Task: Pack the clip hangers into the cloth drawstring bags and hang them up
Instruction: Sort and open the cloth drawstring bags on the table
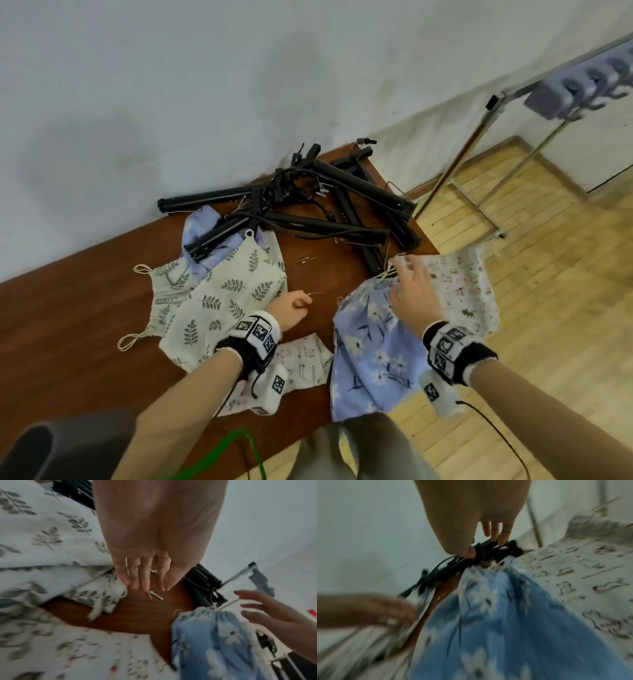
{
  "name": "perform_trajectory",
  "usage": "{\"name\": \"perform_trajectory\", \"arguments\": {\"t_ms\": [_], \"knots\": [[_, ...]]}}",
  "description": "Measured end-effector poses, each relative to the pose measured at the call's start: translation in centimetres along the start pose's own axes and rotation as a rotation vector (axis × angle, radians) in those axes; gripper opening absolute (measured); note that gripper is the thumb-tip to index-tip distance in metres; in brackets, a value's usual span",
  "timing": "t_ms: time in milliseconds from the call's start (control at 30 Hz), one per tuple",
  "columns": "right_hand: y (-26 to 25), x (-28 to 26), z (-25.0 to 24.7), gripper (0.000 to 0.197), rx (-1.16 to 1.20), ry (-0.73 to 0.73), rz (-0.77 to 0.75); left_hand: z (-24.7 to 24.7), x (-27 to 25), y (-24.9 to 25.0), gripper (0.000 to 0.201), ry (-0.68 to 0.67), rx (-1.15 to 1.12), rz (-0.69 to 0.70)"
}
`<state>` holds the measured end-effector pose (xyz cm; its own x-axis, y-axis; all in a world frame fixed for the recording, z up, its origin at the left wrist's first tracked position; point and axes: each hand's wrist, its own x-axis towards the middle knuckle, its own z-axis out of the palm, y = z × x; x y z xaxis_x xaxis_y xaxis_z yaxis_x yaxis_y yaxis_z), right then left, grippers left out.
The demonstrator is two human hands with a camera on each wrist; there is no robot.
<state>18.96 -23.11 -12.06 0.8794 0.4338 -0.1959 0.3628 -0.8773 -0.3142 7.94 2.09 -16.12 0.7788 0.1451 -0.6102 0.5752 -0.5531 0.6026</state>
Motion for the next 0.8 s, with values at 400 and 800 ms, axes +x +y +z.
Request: {"name": "perform_trajectory", "arguments": {"t_ms": [400, 800], "knots": [[-1.2, -1.4, 4.6, 0.056, -0.515, -0.448, -0.19, 1.5, -3.4, -5.1, 0.037, -0.074, 0.679, 0.065], [-10.5, 5.8, 9.1, 0.051, -0.233, -0.411, -0.354, -3.0, -6.0, -6.4, 0.023, 0.522, 0.325, 0.064]]}}
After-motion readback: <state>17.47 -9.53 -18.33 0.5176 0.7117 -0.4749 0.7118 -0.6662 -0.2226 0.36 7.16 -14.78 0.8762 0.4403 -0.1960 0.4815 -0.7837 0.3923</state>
